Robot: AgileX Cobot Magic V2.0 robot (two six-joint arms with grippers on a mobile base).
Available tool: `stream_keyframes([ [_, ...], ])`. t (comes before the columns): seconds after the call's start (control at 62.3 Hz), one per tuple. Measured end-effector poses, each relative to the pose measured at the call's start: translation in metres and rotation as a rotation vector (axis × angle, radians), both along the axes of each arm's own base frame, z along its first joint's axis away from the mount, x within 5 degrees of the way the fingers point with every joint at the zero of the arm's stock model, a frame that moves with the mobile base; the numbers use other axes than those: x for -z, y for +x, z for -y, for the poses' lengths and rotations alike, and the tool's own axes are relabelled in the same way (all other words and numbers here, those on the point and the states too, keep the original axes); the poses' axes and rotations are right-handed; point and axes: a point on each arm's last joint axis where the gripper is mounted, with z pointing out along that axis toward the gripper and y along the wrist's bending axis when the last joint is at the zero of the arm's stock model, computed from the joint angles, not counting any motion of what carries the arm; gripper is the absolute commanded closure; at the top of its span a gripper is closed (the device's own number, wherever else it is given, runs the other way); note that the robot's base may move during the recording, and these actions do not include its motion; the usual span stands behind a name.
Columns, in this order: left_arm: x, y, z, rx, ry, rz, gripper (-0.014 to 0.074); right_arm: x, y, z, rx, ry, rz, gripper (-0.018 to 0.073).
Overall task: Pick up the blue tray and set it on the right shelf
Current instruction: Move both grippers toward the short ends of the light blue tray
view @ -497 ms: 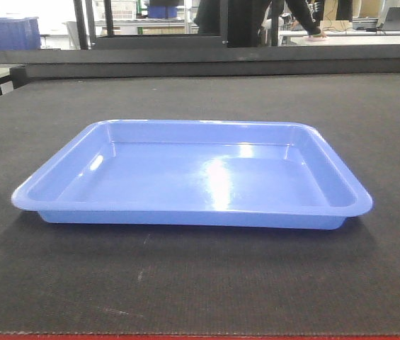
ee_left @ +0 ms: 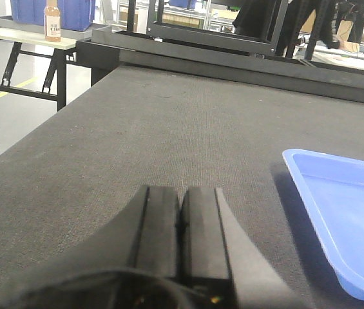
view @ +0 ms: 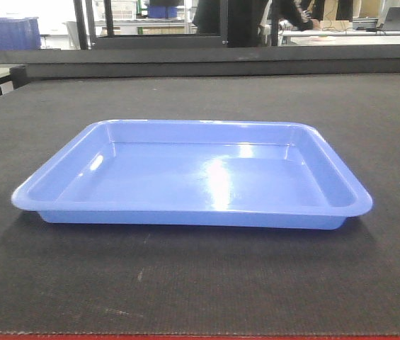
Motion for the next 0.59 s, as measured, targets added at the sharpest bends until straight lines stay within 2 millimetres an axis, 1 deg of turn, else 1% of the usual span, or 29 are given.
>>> stream_keyframes([
  [0.337,-0.001,0.000,0.000,-0.001,-0.002,0.010,0.0645,-0.002,0.000,0.000,0.001,-0.001,0.024,0.0508],
  [0.433,-0.006,0.000,0.000,-0.005,-0.007,0.062,0.0645,-0.006,0.000,0.000,0.002,0.011,0.069,0.0508],
  [0.513,-0.010,-0.001,-0.001,-0.010,0.000,0.112,0.0645,-0.017,-0.002,0.000,0.002,0.024,0.120,0.0508],
  [0.545,-0.014,-0.001,-0.001,-0.009,0.016,0.110,0.0644,-0.026,-0.003,0.000,0.001,0.028,0.138,0.0508],
  [0.577,-0.022,-0.003,-0.001,-0.008,0.037,0.112,0.0643,-0.038,-0.006,0.000,0.000,0.028,0.166,0.0508],
  [0.593,-0.030,-0.005,-0.001,-0.008,0.052,0.119,0.0643,-0.047,-0.008,0.000,-0.001,0.028,0.185,0.0504],
])
